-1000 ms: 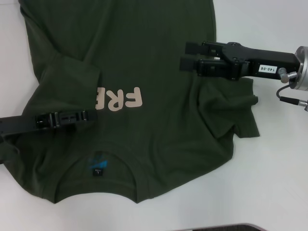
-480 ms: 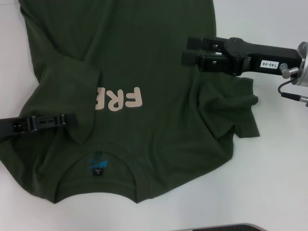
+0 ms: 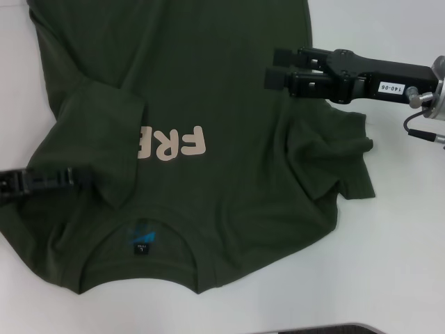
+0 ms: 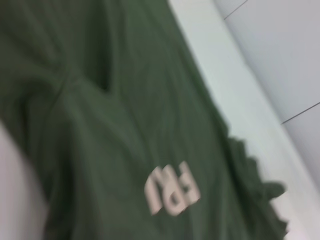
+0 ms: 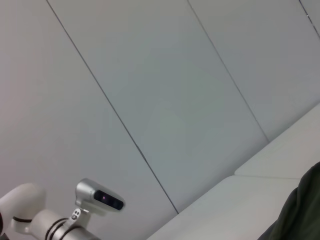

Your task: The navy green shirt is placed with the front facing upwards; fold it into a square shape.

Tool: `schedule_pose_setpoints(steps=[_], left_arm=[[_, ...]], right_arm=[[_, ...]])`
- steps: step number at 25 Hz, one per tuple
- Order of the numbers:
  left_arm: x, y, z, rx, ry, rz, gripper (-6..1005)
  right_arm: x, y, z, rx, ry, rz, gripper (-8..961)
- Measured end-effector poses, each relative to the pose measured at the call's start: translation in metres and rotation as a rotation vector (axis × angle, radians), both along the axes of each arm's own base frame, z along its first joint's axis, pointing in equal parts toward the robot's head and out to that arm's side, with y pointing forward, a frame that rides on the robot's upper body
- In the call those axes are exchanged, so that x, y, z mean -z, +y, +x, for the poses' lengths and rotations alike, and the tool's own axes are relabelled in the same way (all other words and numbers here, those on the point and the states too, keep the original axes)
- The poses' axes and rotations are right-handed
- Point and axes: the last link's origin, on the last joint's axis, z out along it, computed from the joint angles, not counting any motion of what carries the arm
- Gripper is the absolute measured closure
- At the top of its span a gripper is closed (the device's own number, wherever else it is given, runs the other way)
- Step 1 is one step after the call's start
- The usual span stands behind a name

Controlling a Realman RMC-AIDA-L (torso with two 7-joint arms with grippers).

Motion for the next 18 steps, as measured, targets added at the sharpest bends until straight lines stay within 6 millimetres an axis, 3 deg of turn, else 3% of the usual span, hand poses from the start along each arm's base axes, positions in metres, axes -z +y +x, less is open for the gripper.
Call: schedule_pose_setpoints(steps=[11,18], left_arm=[[-0.017,0.016,0.019,0.078,-0.162,0.205,105],[-0.013,0.022,0.021,0.143,-0.227,0.341,106]], right_arm=[[-0.005,0.003,0.008,0.071,-0.011,-0.024,50],[-0.027,-0.002,0.03,0.204,-0.029,-0.096,51]])
